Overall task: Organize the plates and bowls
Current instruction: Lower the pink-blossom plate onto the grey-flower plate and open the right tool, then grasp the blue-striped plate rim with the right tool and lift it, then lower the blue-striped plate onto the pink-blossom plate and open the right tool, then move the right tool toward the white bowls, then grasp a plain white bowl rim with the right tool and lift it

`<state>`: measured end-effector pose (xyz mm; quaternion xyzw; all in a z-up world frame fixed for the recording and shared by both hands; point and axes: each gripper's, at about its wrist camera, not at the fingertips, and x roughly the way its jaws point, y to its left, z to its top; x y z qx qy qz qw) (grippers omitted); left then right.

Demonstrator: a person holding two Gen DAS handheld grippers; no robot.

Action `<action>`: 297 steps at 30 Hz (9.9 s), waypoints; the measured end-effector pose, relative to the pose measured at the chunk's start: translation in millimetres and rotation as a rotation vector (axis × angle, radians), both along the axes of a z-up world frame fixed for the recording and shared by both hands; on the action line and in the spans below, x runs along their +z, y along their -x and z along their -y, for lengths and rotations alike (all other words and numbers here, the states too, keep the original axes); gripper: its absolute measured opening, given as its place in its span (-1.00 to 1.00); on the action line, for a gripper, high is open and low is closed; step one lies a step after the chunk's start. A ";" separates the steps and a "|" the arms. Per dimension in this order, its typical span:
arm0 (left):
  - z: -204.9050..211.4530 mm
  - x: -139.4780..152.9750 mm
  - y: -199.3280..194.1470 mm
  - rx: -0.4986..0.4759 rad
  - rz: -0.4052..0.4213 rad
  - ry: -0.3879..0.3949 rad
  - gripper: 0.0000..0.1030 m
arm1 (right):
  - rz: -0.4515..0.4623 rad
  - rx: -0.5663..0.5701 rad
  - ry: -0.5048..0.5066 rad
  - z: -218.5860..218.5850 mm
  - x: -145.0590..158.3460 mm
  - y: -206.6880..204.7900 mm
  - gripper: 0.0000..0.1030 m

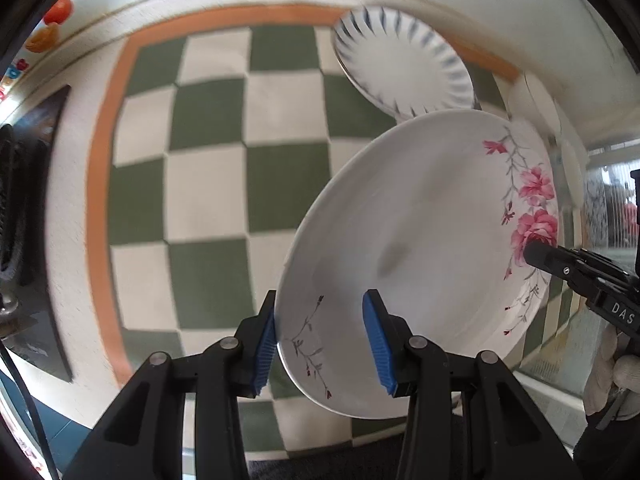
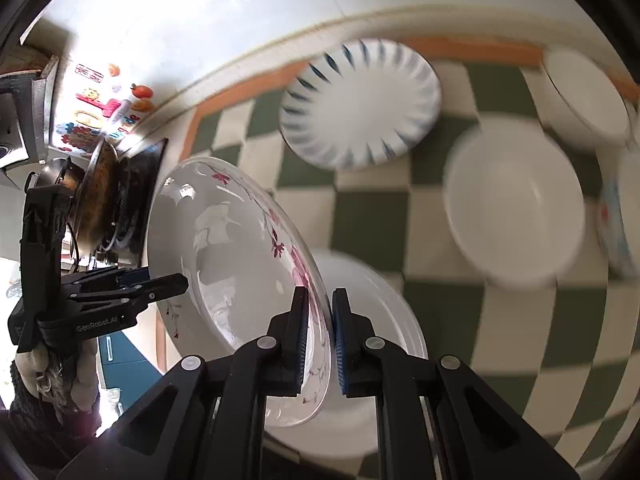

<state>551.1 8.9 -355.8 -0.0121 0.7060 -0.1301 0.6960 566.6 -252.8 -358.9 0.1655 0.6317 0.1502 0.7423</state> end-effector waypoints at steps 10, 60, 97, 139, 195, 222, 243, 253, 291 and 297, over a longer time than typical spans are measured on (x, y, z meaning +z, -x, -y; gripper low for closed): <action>46.4 -30.7 12.5 -0.085 -0.031 -0.096 -0.26 | -0.077 -0.067 0.006 39.0 -42.9 53.6 -0.73; 52.8 22.2 46.7 0.002 0.033 -0.133 0.26 | -0.105 -0.010 0.245 -12.8 -36.4 60.3 0.44; 59.8 -61.2 -225.8 0.133 -0.078 0.083 -0.44 | -0.160 -0.085 0.116 51.6 -99.5 -231.7 -0.68; 52.3 -33.2 32.5 0.029 -0.113 -0.077 -0.44 | -0.101 0.085 0.037 24.6 -53.2 32.5 -0.76; 51.2 -1.3 52.9 0.102 0.042 -0.141 0.57 | -0.130 -0.093 0.246 16.7 -42.8 49.2 -0.17; 22.8 145.8 162.8 0.076 0.380 -0.053 0.93 | 0.152 -0.147 0.256 -15.5 112.1 187.2 0.75; 148.2 77.8 7.3 0.081 0.225 0.029 0.96 | 0.146 -0.330 -0.017 155.1 40.0 67.0 0.88; 209.3 -18.7 -100.9 0.078 -0.021 0.046 0.63 | -0.035 -0.159 -0.085 171.0 -47.7 -45.5 0.40; 293.5 -23.6 18.7 -0.134 -0.143 0.064 -0.54 | -0.129 -0.151 0.043 206.4 -33.2 46.7 -0.78; 312.0 -49.7 28.2 -0.149 -0.170 0.026 -0.54 | -0.174 -0.171 0.052 224.4 -62.0 63.0 -0.78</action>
